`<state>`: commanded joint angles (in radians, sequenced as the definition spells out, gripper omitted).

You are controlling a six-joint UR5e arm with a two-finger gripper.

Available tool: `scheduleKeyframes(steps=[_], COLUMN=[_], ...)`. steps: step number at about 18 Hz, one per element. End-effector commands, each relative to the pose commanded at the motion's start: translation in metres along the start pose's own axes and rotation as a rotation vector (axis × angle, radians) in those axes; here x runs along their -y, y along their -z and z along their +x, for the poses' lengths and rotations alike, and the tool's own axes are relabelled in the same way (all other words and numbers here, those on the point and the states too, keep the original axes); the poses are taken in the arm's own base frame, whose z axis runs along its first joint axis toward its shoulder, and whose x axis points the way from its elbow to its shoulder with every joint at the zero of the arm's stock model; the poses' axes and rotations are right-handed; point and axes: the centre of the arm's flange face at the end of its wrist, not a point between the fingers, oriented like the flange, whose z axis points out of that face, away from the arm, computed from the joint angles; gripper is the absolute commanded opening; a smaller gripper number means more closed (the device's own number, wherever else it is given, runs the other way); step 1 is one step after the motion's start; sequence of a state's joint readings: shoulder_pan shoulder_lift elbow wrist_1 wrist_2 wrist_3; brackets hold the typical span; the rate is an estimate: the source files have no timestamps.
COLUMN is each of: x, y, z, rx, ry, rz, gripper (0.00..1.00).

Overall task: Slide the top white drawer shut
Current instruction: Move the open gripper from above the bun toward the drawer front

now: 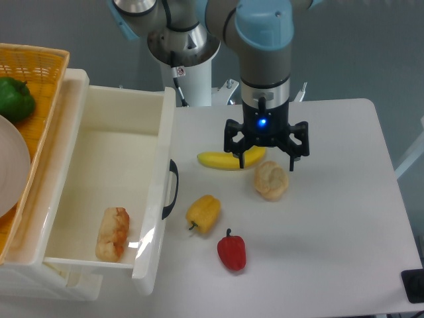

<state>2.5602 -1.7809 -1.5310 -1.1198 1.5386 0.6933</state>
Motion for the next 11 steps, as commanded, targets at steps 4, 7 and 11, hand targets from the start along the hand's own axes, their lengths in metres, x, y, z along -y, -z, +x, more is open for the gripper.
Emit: scheduleKeyframes(steps=[4,7,11], x=[0.001,0.000,0.004], y=[-0.011,-0.016,-0.050], z=[-0.011,-0.011,-0.017], rx=[-0.004,-0.012,-0.036], ry=[0.001,-0.001,-0.002], rz=[-0.012,-0.017,-0.053], gripper=[1.00,1.00,1.00])
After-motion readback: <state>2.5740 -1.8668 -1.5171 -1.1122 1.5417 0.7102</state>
